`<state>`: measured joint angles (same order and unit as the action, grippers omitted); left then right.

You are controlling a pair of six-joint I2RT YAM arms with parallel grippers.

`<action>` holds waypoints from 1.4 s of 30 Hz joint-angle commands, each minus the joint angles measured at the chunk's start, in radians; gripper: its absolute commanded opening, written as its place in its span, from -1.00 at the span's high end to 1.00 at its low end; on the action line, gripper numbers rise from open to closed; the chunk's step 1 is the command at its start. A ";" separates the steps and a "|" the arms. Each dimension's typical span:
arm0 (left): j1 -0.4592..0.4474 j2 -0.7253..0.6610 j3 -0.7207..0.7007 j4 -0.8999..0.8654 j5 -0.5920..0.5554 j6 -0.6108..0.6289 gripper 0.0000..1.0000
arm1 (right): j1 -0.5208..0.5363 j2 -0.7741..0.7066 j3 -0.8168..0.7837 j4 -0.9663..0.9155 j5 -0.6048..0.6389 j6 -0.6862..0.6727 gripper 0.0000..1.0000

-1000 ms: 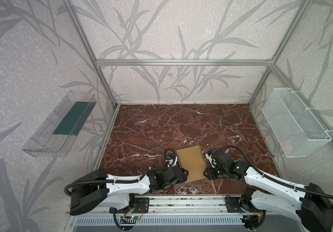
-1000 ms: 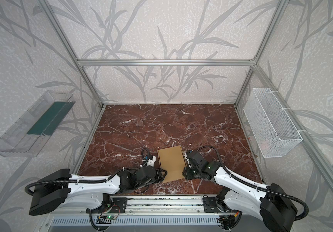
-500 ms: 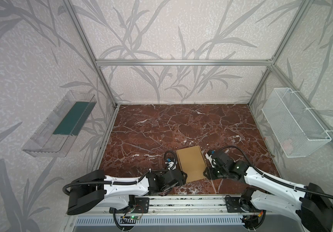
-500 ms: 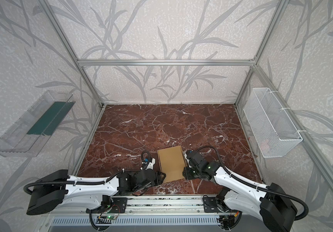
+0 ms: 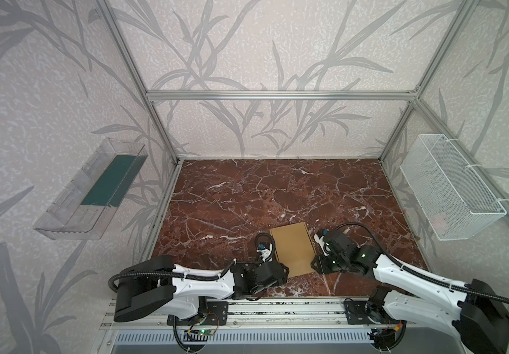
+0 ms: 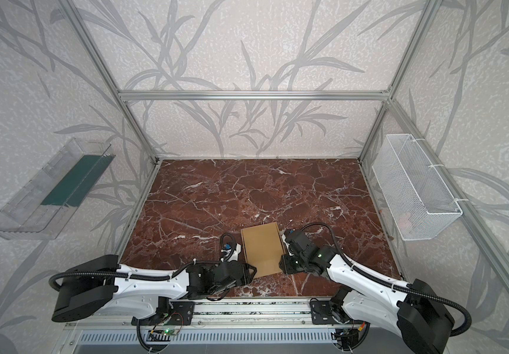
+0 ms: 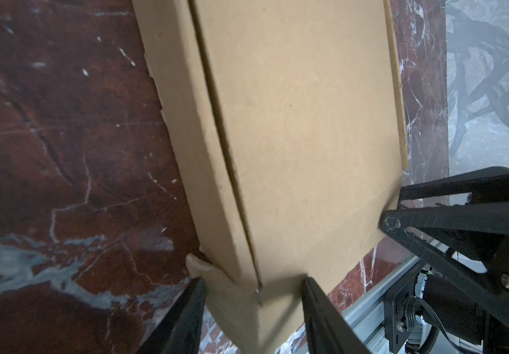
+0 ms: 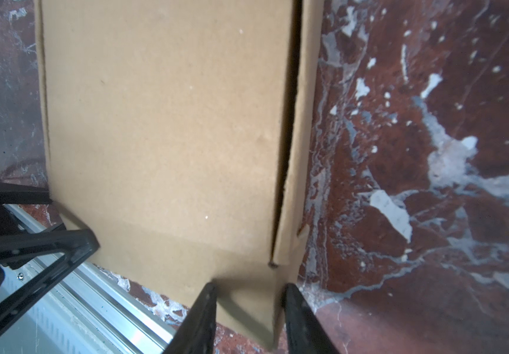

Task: Assemble paper box
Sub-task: Fold and tuck the lid into the gap.

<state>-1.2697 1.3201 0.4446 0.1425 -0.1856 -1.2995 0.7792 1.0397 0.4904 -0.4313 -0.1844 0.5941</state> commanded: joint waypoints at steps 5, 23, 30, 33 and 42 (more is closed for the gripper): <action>-0.005 0.001 0.002 0.041 -0.019 -0.021 -0.02 | 0.006 0.000 0.014 -0.012 -0.006 -0.002 0.25; -0.012 -0.002 -0.017 0.100 -0.017 -0.024 0.04 | 0.006 -0.010 0.016 -0.024 -0.003 -0.002 0.26; -0.016 -0.008 -0.006 0.081 -0.028 -0.015 0.03 | 0.006 -0.011 0.018 -0.027 -0.002 -0.002 0.26; -0.017 -0.022 -0.012 0.063 -0.039 -0.015 0.04 | 0.006 -0.013 0.017 -0.029 0.000 -0.005 0.26; -0.019 -0.050 -0.037 0.042 -0.065 -0.016 0.04 | 0.006 -0.010 0.015 -0.030 0.001 -0.008 0.26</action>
<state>-1.2827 1.2915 0.4232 0.1928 -0.2134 -1.3098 0.7792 1.0389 0.4908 -0.4397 -0.1841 0.5938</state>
